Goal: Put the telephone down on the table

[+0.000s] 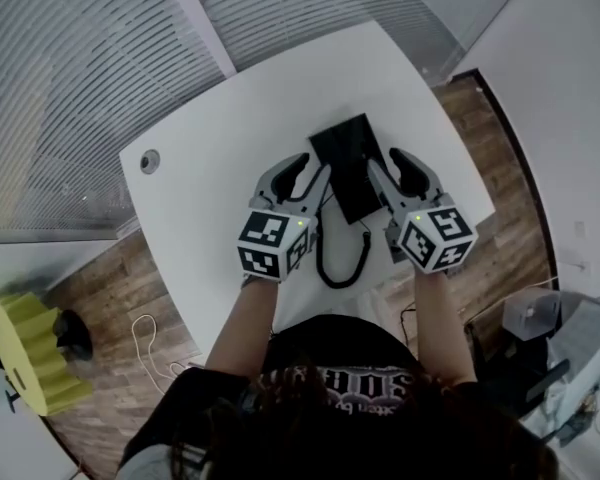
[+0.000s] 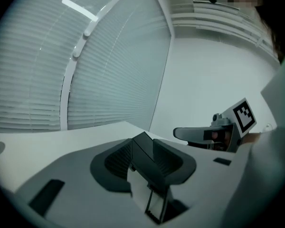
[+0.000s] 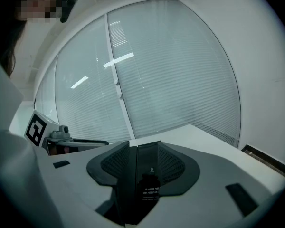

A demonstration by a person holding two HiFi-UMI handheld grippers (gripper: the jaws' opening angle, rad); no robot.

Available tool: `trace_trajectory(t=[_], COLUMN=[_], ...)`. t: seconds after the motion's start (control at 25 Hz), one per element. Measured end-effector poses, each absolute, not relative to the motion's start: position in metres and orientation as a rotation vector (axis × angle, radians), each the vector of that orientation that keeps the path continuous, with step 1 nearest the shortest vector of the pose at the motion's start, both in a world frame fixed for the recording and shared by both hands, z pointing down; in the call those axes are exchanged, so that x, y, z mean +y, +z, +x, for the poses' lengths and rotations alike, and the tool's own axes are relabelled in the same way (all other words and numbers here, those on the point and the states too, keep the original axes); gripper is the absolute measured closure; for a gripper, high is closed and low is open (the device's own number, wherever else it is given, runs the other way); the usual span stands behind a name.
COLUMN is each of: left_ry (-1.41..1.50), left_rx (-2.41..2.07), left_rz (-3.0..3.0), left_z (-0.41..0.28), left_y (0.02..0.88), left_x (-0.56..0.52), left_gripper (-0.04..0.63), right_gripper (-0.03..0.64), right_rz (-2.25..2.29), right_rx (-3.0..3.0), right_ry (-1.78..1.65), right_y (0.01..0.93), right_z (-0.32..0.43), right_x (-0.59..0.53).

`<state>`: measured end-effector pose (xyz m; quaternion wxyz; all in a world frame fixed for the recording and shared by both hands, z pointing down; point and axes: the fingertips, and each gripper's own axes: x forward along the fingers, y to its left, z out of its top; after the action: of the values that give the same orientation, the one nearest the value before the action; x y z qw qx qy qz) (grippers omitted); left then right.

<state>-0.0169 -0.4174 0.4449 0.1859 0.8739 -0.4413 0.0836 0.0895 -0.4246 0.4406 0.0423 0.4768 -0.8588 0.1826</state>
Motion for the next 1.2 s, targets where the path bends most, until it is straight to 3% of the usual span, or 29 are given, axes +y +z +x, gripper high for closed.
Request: trace_trajectory(t=[0.68,1.2], left_ry=[0.201,0.219], left_rx=[-1.472,-1.537], left_rz=[2.642,2.609], left_z=[0.021,0.028], left_y=[0.377,0.37], left_x=[-0.334,-0.284], left_gripper=[0.591,0.592], right_gripper=[0.556,0.58], right_rz=[1.524,1.524], right_rx=[-2.692,-2.7], right_ry=[0.364,0.216], right_y=[0.393,0.368], right_z=[0.111,0.117], right_x=[-0.34,-0.288])
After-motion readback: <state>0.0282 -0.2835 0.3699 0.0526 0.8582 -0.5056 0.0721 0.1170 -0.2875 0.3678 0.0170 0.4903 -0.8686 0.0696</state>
